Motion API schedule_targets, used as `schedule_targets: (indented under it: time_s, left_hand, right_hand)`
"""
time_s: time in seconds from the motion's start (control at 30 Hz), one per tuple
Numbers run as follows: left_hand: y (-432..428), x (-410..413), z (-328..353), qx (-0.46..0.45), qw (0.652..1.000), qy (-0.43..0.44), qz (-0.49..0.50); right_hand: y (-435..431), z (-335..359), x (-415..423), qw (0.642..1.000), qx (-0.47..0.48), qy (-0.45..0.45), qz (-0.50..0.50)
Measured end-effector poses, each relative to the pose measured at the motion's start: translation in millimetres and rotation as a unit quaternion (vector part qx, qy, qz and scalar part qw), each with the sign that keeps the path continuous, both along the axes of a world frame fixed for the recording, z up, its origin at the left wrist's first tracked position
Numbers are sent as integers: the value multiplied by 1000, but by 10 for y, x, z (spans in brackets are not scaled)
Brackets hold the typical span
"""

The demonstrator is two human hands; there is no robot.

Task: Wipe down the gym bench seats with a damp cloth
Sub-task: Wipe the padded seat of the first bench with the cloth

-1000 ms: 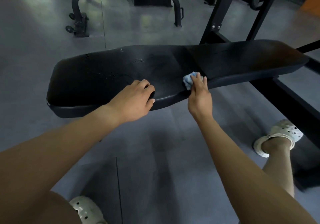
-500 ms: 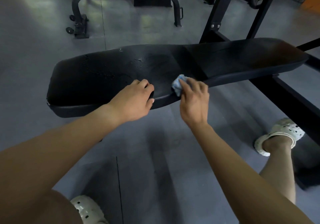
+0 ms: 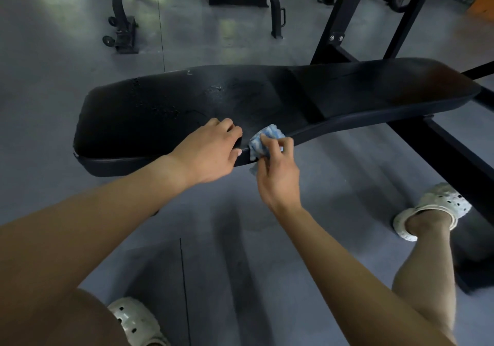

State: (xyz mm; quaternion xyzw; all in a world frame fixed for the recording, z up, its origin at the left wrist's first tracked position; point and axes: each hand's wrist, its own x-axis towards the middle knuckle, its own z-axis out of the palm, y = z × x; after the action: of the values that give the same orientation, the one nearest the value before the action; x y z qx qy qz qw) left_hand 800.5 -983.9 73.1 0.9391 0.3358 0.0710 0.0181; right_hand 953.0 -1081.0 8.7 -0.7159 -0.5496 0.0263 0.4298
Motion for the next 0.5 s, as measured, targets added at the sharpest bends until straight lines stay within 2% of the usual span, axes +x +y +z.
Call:
schedule_targets:
  time_s: [0.07,0.2,0.27,0.37,0.5]
  left_hand:
    - [1,-26,-2,-3,1000,-1,-8]
    - [0,-77,13,-15,1000,-1,-13]
    - [1,-94,12,-15,1000,4,-18]
    - [17,-112,16,-15,1000,4,-23]
    - [42,-119,23,1,1000,7,-30]
  right_hand:
    - [26,69,161,999,11,-42,5]
    - [198,197,485,992,6,-3,-122]
    - [226,209,506,989,-11,-30,-147]
    - [185,227,278,992,-2,-20,-125]
    - [77,143,-79,998,-1,-55,-17]
